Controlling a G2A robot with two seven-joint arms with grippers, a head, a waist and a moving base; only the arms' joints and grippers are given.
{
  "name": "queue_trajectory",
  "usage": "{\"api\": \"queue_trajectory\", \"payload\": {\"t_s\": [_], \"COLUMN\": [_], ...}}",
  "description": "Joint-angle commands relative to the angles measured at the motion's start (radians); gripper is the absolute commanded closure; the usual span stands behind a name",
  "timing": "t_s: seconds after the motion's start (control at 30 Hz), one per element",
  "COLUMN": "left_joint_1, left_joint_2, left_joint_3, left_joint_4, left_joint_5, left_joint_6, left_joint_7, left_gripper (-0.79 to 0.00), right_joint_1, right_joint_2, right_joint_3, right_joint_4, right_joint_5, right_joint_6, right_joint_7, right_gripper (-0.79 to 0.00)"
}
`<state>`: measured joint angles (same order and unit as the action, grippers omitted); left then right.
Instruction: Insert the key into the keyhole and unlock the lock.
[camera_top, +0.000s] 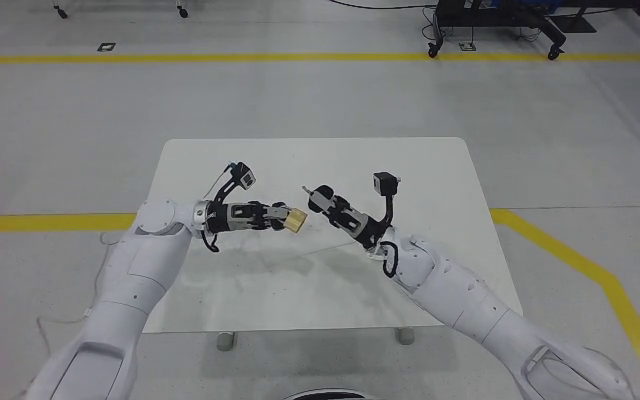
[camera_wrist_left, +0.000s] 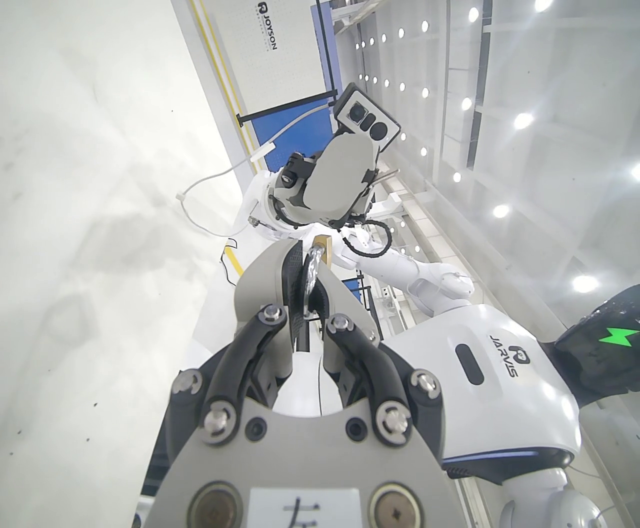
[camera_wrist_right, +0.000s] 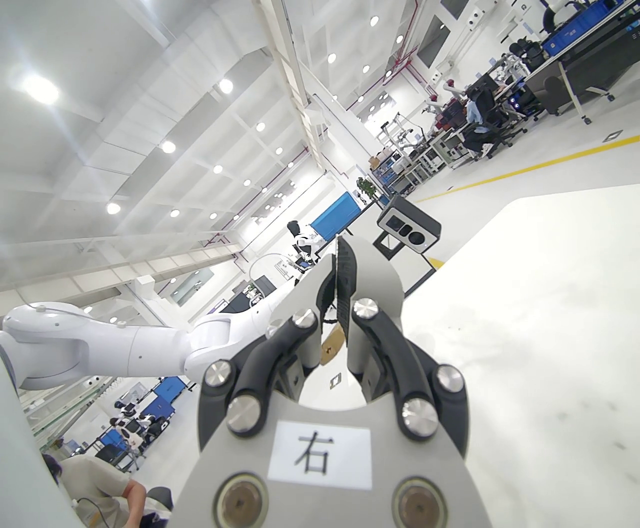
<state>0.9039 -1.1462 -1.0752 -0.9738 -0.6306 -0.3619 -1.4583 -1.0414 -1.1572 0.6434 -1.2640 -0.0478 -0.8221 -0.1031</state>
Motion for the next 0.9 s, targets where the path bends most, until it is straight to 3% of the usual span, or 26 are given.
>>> {"api": "queue_trajectory", "payload": {"t_s": [0.0, 0.23, 0.67, 0.87], "left_joint_1": [-0.003, -0.012, -0.044, -0.057], "left_joint_2": [-0.001, 0.002, -0.002, -0.009], "left_joint_3": [0.007, 0.025, 0.040, 0.052], "left_joint_4": [0.002, 0.011, 0.069, 0.103], "left_joint_5": [-0.007, -0.012, -0.068, -0.107], "left_joint_6": [0.003, 0.005, 0.053, 0.093], "left_joint_7": [-0.003, -0.005, -0.053, -0.078], "left_gripper": [0.000, 0.000, 0.000, 0.000], "right_joint_1": [-0.003, -0.019, -0.001, -0.018], "right_joint_2": [-0.003, -0.015, -0.036, -0.041], "right_joint_3": [0.008, 0.033, 0.037, 0.075], "right_joint_4": [0.001, -0.006, 0.022, 0.031], "right_joint_5": [-0.002, -0.026, 0.068, 0.073], "right_joint_6": [0.014, 0.039, -0.060, -0.078], "right_joint_7": [0.004, 0.024, 0.222, 0.192], "right_gripper": [0.000, 0.000, 0.000, 0.000]}}
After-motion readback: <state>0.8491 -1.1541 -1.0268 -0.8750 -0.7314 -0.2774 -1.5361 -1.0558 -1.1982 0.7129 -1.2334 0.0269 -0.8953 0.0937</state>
